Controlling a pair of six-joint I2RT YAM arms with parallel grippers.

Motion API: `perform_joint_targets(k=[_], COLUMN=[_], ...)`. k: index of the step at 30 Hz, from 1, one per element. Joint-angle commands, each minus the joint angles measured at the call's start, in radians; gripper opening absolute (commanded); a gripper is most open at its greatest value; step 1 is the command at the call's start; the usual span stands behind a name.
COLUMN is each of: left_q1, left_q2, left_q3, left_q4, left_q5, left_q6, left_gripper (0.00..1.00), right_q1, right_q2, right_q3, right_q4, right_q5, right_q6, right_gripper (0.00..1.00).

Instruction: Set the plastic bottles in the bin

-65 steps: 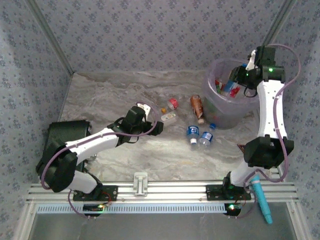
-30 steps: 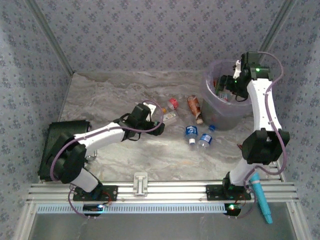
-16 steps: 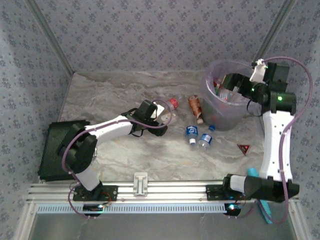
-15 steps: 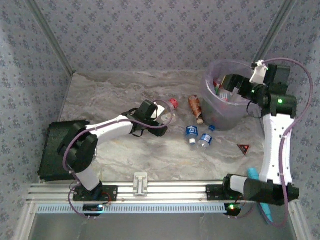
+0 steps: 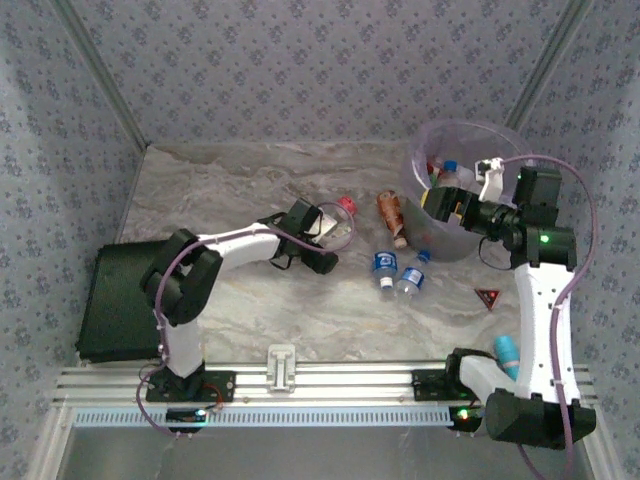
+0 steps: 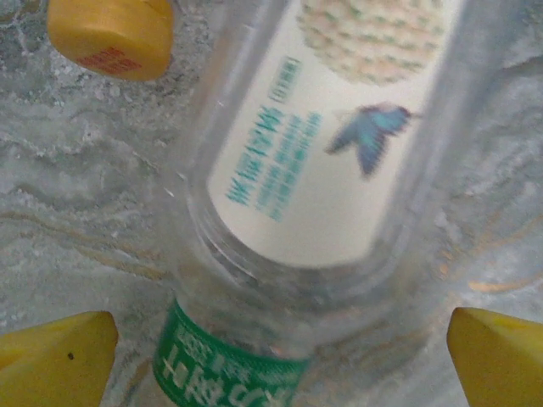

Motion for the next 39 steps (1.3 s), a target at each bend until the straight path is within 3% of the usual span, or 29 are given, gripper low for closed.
perform_joint_targets(k=[1,19,28,31,39], left_q1=[0.013,0.014,0.014,0.015,0.013], left_q2=[0.030,0.045,-0.129,-0.236,-0.497], left_q3=[0.038,0.058,-0.023,-0.094,-0.274], left_q4=[-0.008,-0.095,-0.066,-0.006,0.239], left_q5=[0.031,-0.003,0.018,0.076,0.200], left_q6=[0.032,0.040,-0.022,-0.067,-0.196], left_gripper=[0.95,0.32,0.30,0.29,0.25], right_q1=[0.007,0.009,0.047,0.114,0.381], right_q2=[0.000,0.001,-0.010,-0.003,0.109], right_q3=[-0.006,0.008,0.024,0.027,0.068], right_q4=[0.005,-0.012,0.011,0.059,0.190], right_q5=[-0.034,0.015,0.011,0.026,0.204], right_q6=[-0.022,-0.031,0.021,0.066,0.213], right_gripper=[1.00,1.00,0.99,0.98,0.97])
